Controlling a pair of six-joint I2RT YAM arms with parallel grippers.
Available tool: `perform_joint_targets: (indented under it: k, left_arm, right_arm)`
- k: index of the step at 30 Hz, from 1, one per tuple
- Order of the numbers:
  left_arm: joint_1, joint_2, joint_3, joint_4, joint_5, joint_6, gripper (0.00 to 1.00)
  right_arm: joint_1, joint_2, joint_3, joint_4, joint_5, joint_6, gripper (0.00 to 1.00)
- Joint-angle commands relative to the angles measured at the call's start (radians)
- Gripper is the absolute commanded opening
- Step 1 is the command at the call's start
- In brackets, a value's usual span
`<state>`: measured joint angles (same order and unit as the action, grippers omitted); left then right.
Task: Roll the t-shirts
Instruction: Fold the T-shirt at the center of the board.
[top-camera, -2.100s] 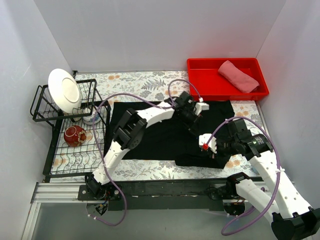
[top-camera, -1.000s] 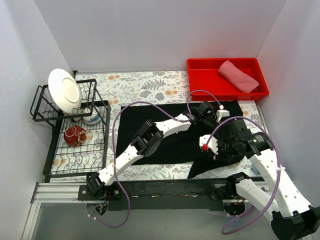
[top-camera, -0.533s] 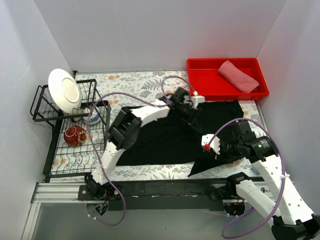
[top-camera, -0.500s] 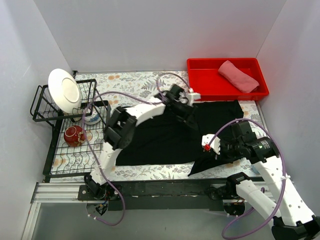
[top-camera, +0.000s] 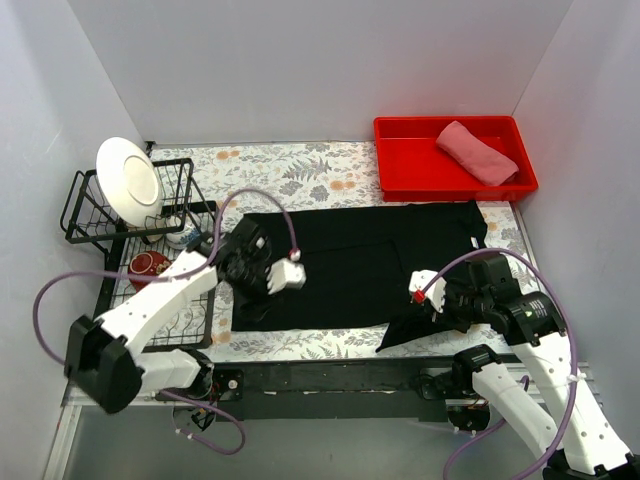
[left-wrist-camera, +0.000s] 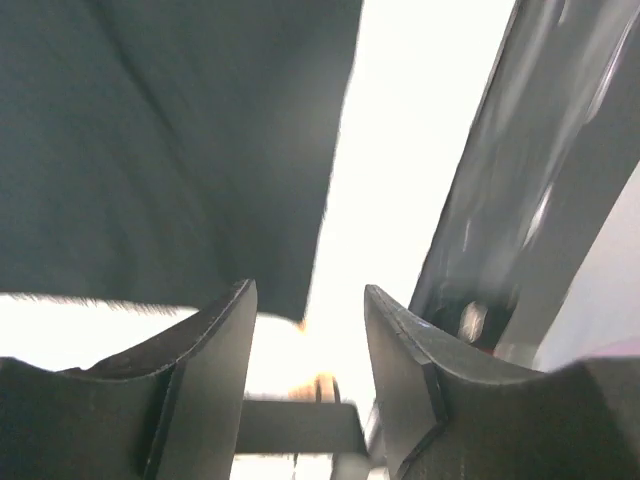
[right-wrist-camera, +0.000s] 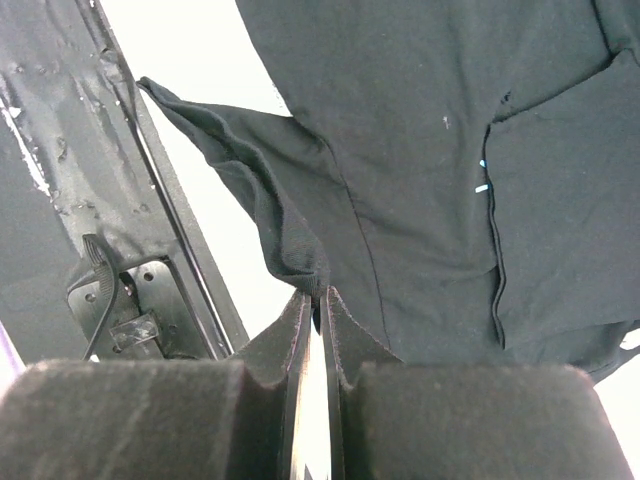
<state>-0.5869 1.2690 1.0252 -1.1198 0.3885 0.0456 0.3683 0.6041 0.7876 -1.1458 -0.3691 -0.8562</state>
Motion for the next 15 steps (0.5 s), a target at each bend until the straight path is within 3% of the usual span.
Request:
perform_joint_targets:
  k: [1, 4, 15]
  left_arm:
    - [0.004, -0.176, -0.213, -0.100, -0.252, 0.264, 0.45]
    - [0.004, -0.209, -0.308, -0.066, -0.319, 0.289, 0.43]
    - [0.006, -0.198, -0.402, 0.104, -0.341, 0.300, 0.43]
  right_arm:
    - [-0.002, 0.017, 0.012, 0.049, -0.008, 0.022, 0.01]
    - [-0.003, 0.031, 0.022, 0.057, -0.011, 0.031, 0.01]
    - [-0.003, 0.066, 0.050, 0.047, -0.024, 0.032, 0.01]
